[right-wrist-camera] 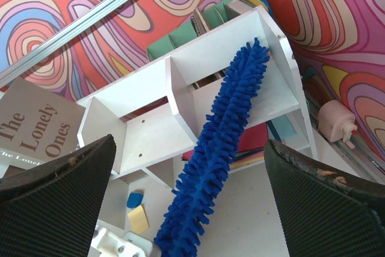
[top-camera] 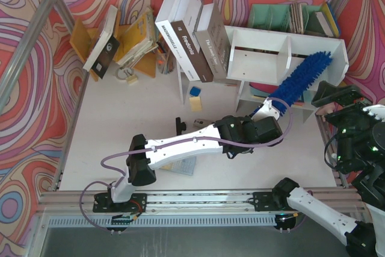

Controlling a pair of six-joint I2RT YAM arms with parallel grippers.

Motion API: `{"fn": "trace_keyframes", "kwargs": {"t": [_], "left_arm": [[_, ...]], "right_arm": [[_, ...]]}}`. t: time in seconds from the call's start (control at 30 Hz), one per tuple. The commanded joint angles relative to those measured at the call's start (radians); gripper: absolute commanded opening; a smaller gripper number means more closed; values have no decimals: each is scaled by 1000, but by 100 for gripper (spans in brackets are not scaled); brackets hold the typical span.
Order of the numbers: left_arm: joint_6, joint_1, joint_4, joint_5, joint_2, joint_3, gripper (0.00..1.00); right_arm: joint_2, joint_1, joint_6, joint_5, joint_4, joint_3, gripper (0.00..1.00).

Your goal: Dust the bookshelf with a duster

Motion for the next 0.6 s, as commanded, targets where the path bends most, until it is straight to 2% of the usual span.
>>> {"fn": "trace_keyframes", "kwargs": {"t": [0.0, 0.57], "left_arm": [[-40, 20, 34, -88, -47, 43, 0], [-215, -36, 39, -98, -218, -201, 0]], "right_arm": [[-16, 0, 13, 13, 1, 6, 99], [-26, 1, 3, 21, 20, -13, 99]]}}
